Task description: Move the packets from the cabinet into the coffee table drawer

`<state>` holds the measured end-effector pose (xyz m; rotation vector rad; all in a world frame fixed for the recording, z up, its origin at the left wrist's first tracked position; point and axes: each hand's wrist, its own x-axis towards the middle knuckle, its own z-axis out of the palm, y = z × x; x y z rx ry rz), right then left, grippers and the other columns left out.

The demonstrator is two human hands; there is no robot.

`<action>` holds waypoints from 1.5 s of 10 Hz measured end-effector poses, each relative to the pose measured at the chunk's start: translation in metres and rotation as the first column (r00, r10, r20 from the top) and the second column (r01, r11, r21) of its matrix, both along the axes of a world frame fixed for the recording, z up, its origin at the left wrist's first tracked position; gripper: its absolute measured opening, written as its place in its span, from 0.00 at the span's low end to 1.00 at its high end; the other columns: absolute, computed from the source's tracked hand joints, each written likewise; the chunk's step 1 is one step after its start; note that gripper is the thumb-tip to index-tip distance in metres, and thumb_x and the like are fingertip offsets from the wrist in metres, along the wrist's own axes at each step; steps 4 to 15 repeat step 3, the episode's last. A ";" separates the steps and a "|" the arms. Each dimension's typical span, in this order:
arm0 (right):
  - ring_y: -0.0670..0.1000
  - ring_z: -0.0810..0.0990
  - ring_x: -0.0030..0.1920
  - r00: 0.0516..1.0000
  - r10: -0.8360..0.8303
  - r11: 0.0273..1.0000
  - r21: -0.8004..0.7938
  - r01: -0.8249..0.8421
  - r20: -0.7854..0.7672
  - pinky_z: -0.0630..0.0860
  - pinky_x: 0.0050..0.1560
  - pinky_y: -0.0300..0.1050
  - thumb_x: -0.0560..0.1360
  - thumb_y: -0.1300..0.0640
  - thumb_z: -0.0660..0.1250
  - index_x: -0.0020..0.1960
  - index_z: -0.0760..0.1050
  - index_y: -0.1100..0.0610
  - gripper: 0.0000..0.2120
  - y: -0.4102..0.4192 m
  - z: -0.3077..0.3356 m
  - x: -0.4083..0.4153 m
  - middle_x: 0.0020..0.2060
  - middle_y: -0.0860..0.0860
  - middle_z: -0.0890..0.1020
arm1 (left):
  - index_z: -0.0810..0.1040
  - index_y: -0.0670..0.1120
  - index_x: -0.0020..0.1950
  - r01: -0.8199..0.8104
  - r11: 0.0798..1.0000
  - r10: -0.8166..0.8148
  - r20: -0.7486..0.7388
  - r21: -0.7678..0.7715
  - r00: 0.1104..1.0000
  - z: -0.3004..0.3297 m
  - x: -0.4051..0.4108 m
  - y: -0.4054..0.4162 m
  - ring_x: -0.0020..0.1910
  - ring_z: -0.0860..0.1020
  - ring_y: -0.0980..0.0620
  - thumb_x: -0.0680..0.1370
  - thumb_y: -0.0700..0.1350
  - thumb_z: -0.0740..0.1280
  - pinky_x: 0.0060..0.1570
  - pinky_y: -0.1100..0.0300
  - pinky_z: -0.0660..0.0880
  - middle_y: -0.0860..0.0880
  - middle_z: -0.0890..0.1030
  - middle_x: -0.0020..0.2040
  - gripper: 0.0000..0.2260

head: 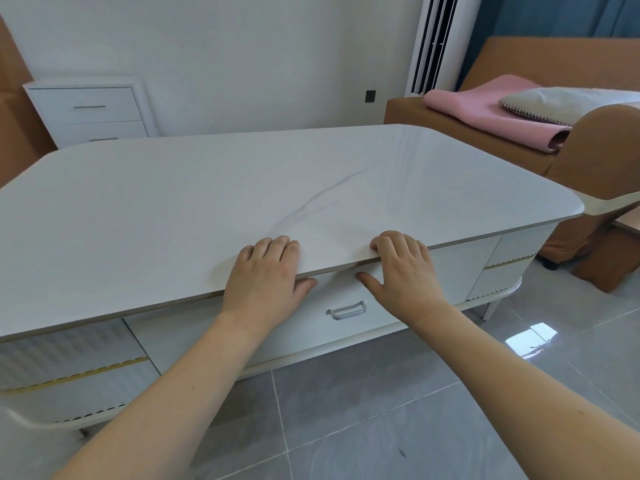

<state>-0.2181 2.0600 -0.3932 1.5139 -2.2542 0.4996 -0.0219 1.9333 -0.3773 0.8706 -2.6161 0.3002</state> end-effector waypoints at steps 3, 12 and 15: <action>0.53 0.67 0.69 0.988 0.124 0.992 -0.002 -0.125 0.095 0.61 0.70 0.46 0.74 0.43 0.67 0.70 0.64 0.53 0.29 0.012 0.018 -0.002 0.68 0.49 0.69 | 0.67 0.39 0.74 0.093 0.991 -0.079 -0.149 0.094 0.986 0.010 -0.002 0.004 0.71 0.68 0.43 0.78 0.62 0.59 0.72 0.50 0.63 0.43 0.70 0.73 0.33; 0.53 0.67 0.69 0.988 0.124 0.992 -0.002 -0.125 0.095 0.61 0.70 0.46 0.74 0.43 0.67 0.70 0.64 0.53 0.29 0.012 0.018 -0.002 0.68 0.49 0.69 | 0.67 0.39 0.74 0.093 0.991 -0.079 -0.149 0.094 0.986 0.010 -0.002 0.004 0.71 0.68 0.43 0.78 0.62 0.59 0.72 0.50 0.63 0.43 0.70 0.73 0.33; 0.53 0.67 0.69 0.988 0.124 0.992 -0.002 -0.125 0.095 0.61 0.70 0.46 0.74 0.43 0.67 0.70 0.64 0.53 0.29 0.012 0.018 -0.002 0.68 0.49 0.69 | 0.67 0.39 0.74 0.093 0.991 -0.079 -0.149 0.094 0.986 0.010 -0.002 0.004 0.71 0.68 0.43 0.78 0.62 0.59 0.72 0.50 0.63 0.43 0.70 0.73 0.33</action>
